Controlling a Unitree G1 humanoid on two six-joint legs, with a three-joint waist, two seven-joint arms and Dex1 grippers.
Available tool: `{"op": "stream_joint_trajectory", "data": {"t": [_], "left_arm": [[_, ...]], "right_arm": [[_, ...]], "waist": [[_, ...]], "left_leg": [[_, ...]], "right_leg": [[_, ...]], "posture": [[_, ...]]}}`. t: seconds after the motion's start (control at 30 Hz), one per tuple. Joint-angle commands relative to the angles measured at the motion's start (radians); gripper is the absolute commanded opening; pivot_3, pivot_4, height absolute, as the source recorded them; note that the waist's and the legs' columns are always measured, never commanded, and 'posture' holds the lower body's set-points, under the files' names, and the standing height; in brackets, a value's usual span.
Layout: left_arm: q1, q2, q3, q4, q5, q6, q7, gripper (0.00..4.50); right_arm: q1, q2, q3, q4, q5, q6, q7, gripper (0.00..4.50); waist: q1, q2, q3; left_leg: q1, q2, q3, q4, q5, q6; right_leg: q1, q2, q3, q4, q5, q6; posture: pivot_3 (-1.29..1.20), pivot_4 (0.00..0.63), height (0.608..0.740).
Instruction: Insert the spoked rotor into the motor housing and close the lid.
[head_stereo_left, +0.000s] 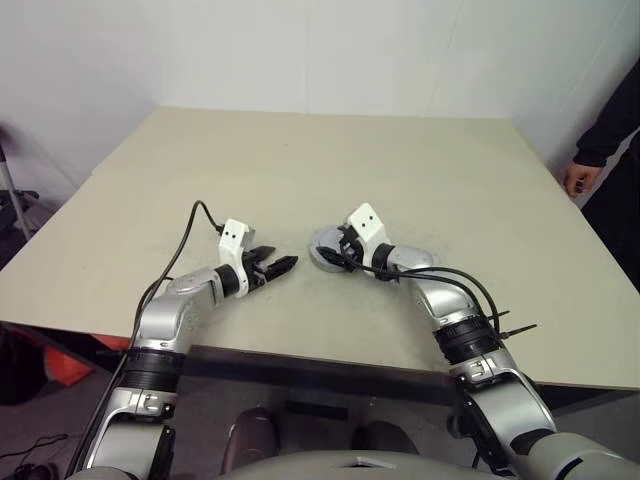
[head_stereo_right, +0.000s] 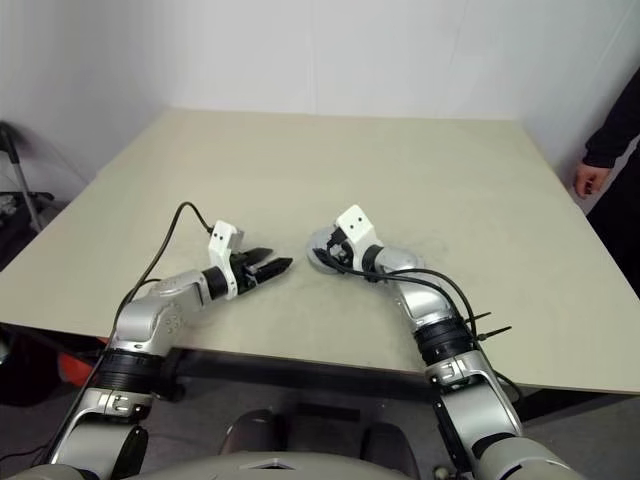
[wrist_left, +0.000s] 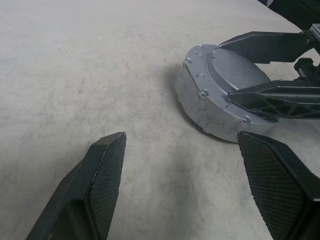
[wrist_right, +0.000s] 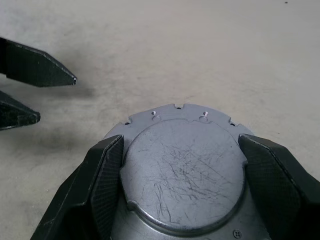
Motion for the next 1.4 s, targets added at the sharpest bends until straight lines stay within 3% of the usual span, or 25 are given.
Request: {"op": "stream_joint_trajectory", "data": {"t": [0.03,0.27,0.43,0.53,0.83,1.07,1.4], "left_arm": [[-0.018,-0.003,0.009,-0.032,-0.011,0.0,0.001,3.74],[-0.049,-0.034,0.032,-0.006,-0.029,0.016,0.027,3.74],[-0.193,-0.125,0.131,0.177,-0.064,0.033,0.136,3.74],[-0.266,-0.157,0.128,0.297,-0.05,0.019,0.126,3.15],[-0.334,-0.174,0.04,0.4,-0.005,0.036,0.016,0.02],[-0.288,-0.145,-0.045,0.382,0.062,0.063,-0.016,0.02],[-0.28,-0.196,0.067,0.288,-0.058,0.107,-0.035,0.02]], "right_arm": [[0.034,-0.038,0.044,0.016,-0.02,0.107,0.053,3.2],[0.039,-0.039,0.046,0.005,-0.028,0.126,0.044,3.2],[0.036,-0.037,0.05,0.009,-0.034,0.122,0.043,3.2],[0.031,-0.037,0.052,0.01,-0.041,0.116,0.037,3.2],[0.031,-0.03,0.045,0.008,-0.043,0.117,0.018,3.2],[0.031,-0.028,0.042,0.005,-0.04,0.113,0.009,3.2],[0.031,-0.032,0.045,0.004,-0.043,0.105,0.012,3.2]], "waist": [[0.002,0.0,0.0],[0.005,-0.001,-0.002],[0.003,-0.003,-0.003],[0.003,-0.003,-0.004],[0.003,-0.004,-0.004],[0.003,-0.004,-0.005],[0.003,-0.004,-0.005]], "left_leg": [[0.001,0.0,0.0,0.0,0.0,0.0],[0.007,-0.001,0.0,-0.001,-0.004,0.006],[0.008,-0.001,0.0,-0.001,-0.004,0.007],[0.009,-0.001,0.0,-0.001,-0.005,0.007],[0.01,-0.001,0.0,-0.004,-0.005,0.008],[0.013,-0.002,0.0,-0.004,-0.006,0.01],[0.012,-0.002,0.0,-0.004,-0.006,0.01]], "right_leg": [[0.001,0.0,0.0,0.0,0.0,0.0],[0.013,0.0,0.0,-0.009,-0.001,0.001],[0.015,0.0,0.0,-0.011,-0.001,0.002],[0.016,0.0,0.0,-0.011,-0.001,0.002],[0.015,0.0,-0.001,-0.013,-0.001,0.002],[0.018,-0.001,-0.001,-0.013,-0.001,0.002],[0.017,-0.001,-0.001,-0.013,-0.001,0.002]], "posture": [[0.0,0.0,0.74],[0.0,0.0,0.74],[0.0,0.0,0.74],[0.0,0.0,0.74],[0.0,0.0,0.74],[0.0,0.0,0.74],[0.0,0.0,0.74]]}}
